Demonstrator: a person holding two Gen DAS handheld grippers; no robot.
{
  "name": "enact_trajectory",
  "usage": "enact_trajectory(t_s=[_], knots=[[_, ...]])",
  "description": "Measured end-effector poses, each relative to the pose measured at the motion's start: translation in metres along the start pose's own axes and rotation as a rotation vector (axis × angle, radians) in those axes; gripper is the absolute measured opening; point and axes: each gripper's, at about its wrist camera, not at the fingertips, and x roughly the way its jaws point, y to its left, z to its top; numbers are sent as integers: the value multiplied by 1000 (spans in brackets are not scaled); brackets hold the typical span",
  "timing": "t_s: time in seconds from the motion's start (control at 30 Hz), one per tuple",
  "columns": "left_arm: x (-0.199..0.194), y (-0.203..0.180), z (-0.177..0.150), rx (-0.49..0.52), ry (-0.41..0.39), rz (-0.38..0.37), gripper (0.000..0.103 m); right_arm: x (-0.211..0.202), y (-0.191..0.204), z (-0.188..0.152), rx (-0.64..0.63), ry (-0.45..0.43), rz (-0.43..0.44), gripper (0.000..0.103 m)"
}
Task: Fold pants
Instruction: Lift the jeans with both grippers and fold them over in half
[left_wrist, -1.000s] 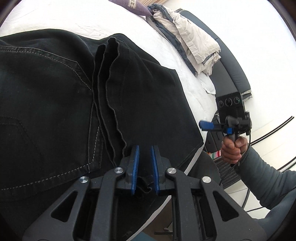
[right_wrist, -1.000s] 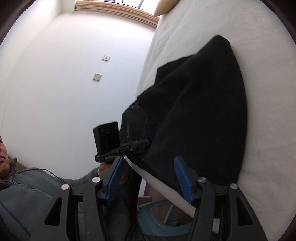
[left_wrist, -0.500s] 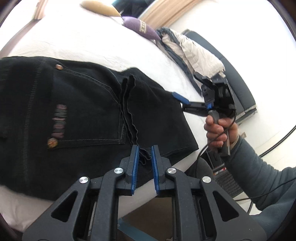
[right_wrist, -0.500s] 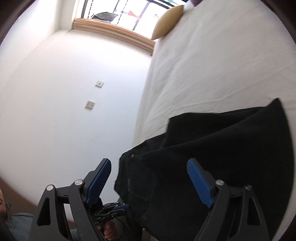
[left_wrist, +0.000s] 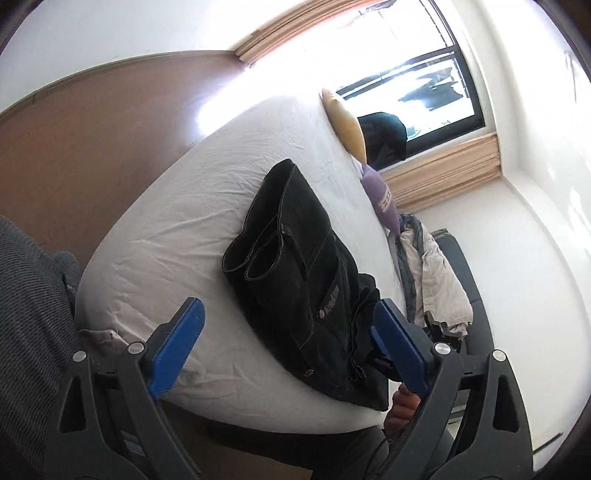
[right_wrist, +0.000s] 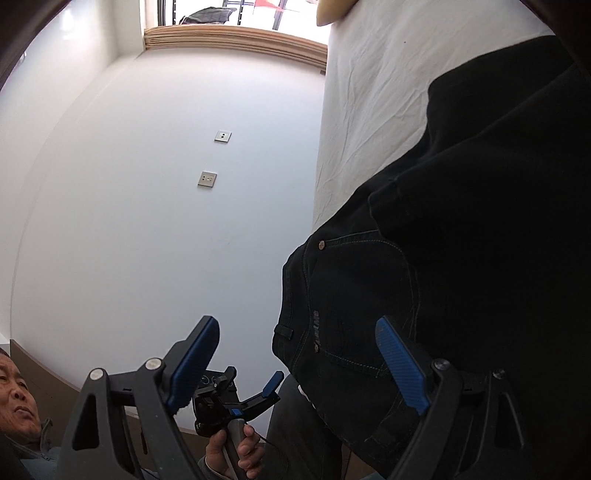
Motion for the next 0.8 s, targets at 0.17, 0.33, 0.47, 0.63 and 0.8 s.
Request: enact_trajectory(t_s=[0.17, 0.33, 0.47, 0.63, 0.8], knots=[[34, 22, 8, -86, 53, -3, 94, -4, -4, 8, 20, -34, 17, 90], [44, 30, 19, -128, 17, -34, 93, 8, -19, 7, 37, 17, -32, 88], [54, 34, 26, -153, 25, -38, 90, 11, -21, 6, 28, 19, -32, 86], [74, 33, 27, -209, 119, -65, 39, 6, -24, 4, 11, 42, -60, 80], [80, 45, 26, -303, 130, -106, 16, 6, -28, 3, 23, 47, -79, 74]])
